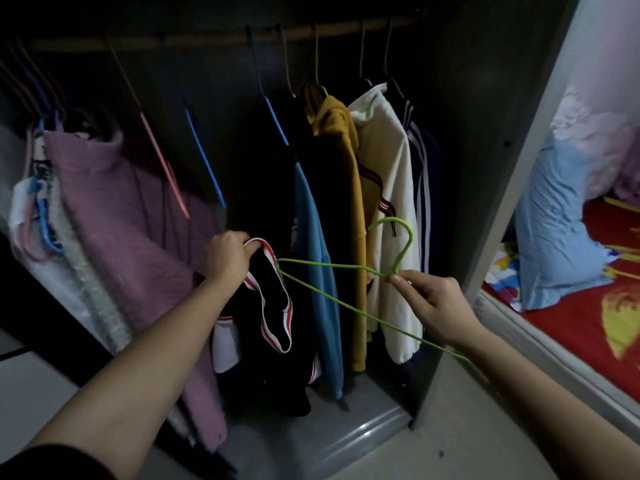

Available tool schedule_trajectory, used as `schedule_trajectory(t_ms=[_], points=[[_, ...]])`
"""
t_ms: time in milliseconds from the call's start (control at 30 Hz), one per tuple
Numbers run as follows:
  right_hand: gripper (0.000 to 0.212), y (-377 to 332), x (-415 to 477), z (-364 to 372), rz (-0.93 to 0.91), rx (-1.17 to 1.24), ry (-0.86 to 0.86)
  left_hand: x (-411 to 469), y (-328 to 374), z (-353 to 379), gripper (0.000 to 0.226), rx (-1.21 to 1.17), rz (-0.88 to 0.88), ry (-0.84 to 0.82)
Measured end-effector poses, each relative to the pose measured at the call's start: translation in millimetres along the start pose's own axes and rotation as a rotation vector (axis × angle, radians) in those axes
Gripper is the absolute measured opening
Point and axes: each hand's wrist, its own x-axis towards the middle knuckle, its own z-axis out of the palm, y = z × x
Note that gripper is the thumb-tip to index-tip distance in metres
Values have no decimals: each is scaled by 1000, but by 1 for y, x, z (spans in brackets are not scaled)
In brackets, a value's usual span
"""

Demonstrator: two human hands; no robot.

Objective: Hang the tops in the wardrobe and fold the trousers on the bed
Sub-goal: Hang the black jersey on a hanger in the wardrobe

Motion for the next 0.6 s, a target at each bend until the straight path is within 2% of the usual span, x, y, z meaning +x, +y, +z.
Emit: schedule_trajectory(t_ms=[100,267,400,467,600], points=[[26,-11,7,7,-24,21,-10,-5,19,2,17,-127,86,-15],[29,-25,17,29,12,50,-162,-3,41,-4,14,-233,192,-19],[28,-32,23,32,48,175,-29,-1,42,-15,12,-217,223,-53],[28,-34,27,35,42,204,12,-3,42,-20,7,-289,229,-60],[27,-33,31,52,117,175,-161,-7,54,-28,29,-589,161,-64]])
